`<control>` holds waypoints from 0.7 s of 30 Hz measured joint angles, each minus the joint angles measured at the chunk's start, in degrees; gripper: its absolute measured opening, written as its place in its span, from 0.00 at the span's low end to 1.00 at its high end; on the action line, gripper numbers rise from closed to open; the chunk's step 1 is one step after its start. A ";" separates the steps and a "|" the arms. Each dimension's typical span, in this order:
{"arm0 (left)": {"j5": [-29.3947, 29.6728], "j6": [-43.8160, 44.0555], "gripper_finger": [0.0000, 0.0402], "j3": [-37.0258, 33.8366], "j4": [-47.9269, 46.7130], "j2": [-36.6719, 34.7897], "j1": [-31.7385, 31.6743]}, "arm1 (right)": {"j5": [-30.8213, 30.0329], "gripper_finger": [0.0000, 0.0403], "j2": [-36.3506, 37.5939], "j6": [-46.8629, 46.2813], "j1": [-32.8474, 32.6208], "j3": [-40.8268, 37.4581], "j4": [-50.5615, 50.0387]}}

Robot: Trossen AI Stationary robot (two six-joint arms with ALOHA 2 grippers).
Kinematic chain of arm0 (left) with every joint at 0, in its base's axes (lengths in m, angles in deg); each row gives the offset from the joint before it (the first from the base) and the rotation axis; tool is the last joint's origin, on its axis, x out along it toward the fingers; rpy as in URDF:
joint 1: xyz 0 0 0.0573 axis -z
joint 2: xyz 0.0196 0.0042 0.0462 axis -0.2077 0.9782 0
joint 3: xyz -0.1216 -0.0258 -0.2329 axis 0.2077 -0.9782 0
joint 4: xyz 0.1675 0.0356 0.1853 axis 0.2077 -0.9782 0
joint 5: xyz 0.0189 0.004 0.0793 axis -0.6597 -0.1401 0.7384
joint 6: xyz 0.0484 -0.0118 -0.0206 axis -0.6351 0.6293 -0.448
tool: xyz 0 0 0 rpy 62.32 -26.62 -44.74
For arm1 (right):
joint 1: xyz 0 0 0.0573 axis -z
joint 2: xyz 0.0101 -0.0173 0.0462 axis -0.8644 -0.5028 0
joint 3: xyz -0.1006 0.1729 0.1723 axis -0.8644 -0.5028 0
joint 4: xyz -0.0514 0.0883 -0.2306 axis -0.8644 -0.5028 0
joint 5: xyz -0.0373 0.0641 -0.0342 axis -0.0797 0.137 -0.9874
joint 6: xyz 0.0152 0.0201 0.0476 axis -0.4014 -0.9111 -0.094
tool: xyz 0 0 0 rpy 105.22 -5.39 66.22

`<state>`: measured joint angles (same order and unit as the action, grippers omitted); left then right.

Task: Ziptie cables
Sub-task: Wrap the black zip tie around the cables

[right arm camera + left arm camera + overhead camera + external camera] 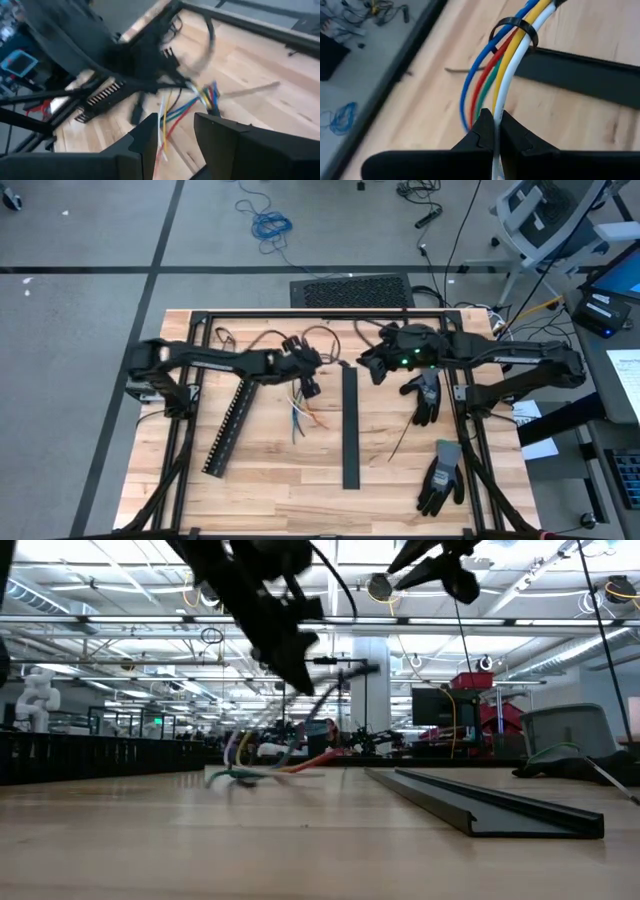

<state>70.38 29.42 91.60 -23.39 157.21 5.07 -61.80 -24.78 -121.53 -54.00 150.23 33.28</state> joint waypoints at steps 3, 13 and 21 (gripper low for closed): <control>-2.62 3.15 0.03 0.00 8.17 5.02 0.53 | -1.45 0.30 3.43 -0.37 0.12 0.00 -2.03; -10.94 17.52 0.03 0.02 16.33 13.56 6.06 | -3.85 0.30 8.34 -5.42 0.19 0.02 -17.97; -15.66 24.50 0.03 0.04 17.02 19.00 9.43 | -3.78 0.30 5.99 -6.45 0.19 0.02 -19.50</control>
<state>54.72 53.92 91.64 -6.37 176.22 14.50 -65.58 -18.79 -127.99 -53.81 150.25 13.78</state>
